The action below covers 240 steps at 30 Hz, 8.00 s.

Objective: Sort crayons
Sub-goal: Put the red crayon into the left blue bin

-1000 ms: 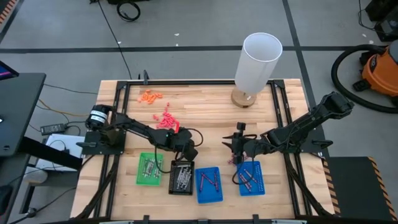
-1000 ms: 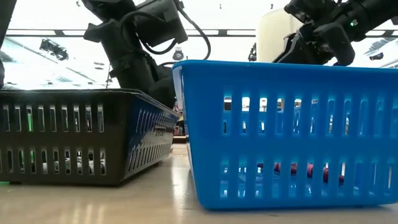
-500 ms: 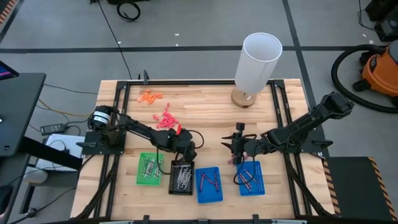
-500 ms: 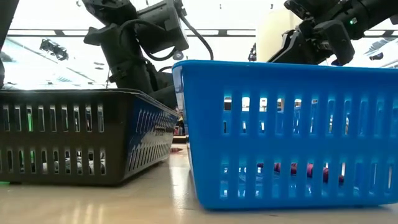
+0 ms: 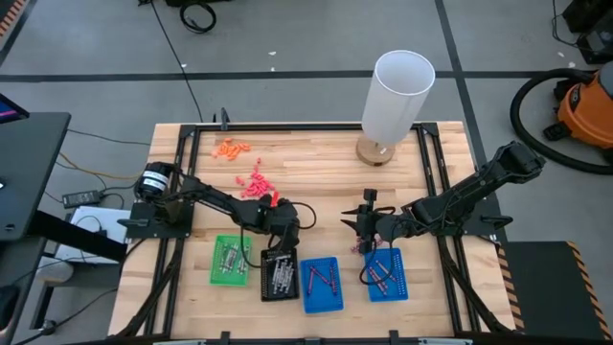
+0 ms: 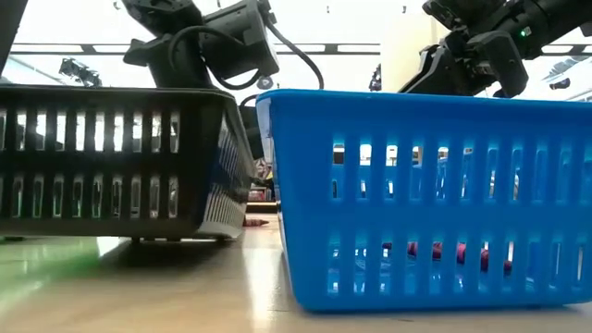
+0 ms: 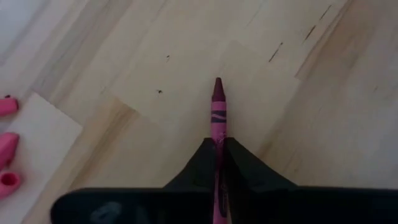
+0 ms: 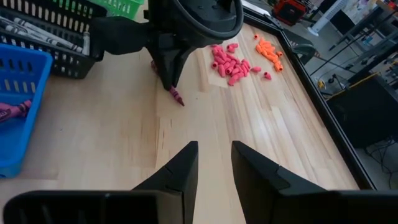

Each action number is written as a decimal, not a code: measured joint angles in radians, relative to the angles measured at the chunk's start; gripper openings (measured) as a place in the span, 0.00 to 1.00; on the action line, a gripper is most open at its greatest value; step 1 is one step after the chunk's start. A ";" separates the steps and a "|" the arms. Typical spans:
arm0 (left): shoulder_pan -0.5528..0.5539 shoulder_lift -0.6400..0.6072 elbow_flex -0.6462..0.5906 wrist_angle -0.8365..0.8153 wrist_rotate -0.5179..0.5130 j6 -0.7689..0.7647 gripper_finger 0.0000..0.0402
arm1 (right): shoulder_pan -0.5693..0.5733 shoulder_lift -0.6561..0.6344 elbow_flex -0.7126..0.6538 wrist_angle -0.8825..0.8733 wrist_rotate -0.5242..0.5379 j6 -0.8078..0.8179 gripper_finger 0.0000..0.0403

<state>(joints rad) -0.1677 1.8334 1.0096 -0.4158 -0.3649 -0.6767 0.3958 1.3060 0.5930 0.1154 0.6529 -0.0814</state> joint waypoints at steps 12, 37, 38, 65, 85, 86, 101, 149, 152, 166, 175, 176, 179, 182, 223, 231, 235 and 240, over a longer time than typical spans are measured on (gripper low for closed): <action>-0.049 -0.083 -0.006 0.006 -0.117 0.016 0.04 | 0.000 0.000 0.000 -0.004 0.000 0.005 0.26; -0.216 -0.100 -0.002 0.494 -0.210 0.646 0.04 | 0.003 0.000 0.000 -0.016 0.000 0.020 0.26; -0.221 -0.100 -0.002 0.505 -0.210 0.673 0.04 | 0.003 0.000 0.000 -0.015 0.000 0.020 0.26; -0.212 -0.097 -0.002 0.719 0.193 0.939 0.04 | 0.003 0.000 0.000 -0.015 0.000 0.010 0.26; -0.211 0.067 -0.001 0.900 0.311 1.027 0.31 | 0.001 0.000 0.008 -0.095 -0.110 0.067 0.26; -0.211 0.065 -0.001 0.894 0.310 1.034 0.34 | -0.004 0.000 0.017 -0.113 -0.144 0.085 0.26; -0.177 -0.050 -0.001 0.672 0.118 1.105 0.39 | -0.102 0.006 0.193 -0.693 -0.481 0.224 0.28; -0.173 -0.109 -0.002 0.452 -0.003 1.038 0.36 | -0.266 0.458 0.428 -0.925 -0.549 -0.316 0.35; -0.173 -0.108 -0.002 0.450 -0.003 1.033 0.36 | -0.276 0.460 0.428 -0.920 -0.562 -0.340 0.34; -0.211 -0.107 -0.002 0.448 -0.059 1.010 0.36 | -0.340 0.455 0.390 -0.835 -0.629 -0.401 0.23; -0.240 -0.107 -0.002 0.448 -0.105 0.997 0.36 | -0.346 0.457 0.387 -0.835 -0.634 -0.401 0.11; -0.240 -0.107 -0.002 0.448 -0.105 0.984 0.36 | -0.346 0.457 0.387 -0.834 -0.633 -0.401 0.10; -0.240 -0.107 -0.002 0.448 -0.106 0.966 0.36 | -0.346 0.457 0.387 -0.834 -0.626 -0.395 0.07; -0.240 -0.107 -0.002 0.448 -0.106 0.941 0.36 | -0.346 0.449 0.386 -0.834 -0.620 -0.394 0.07; -0.114 -0.104 -0.002 0.462 -0.176 0.734 0.51 | -0.210 0.376 0.606 -0.743 -0.502 -0.101 0.08; -0.122 -0.104 -0.002 0.503 -0.173 0.730 0.47 | -0.202 0.375 0.617 -0.702 -0.419 -0.067 0.08; -0.124 -0.104 -0.002 0.528 -0.173 0.740 0.41 | -0.201 0.375 0.617 -0.683 -0.418 -0.037 0.08; -0.121 -0.104 -0.002 0.527 -0.184 0.740 0.32 | -0.201 0.375 0.617 -0.677 -0.418 -0.004 0.08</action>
<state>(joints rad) -0.2886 1.7290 1.0080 0.1116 -0.5494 0.0631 0.1947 1.6814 1.2098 -0.5613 0.2351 -0.0854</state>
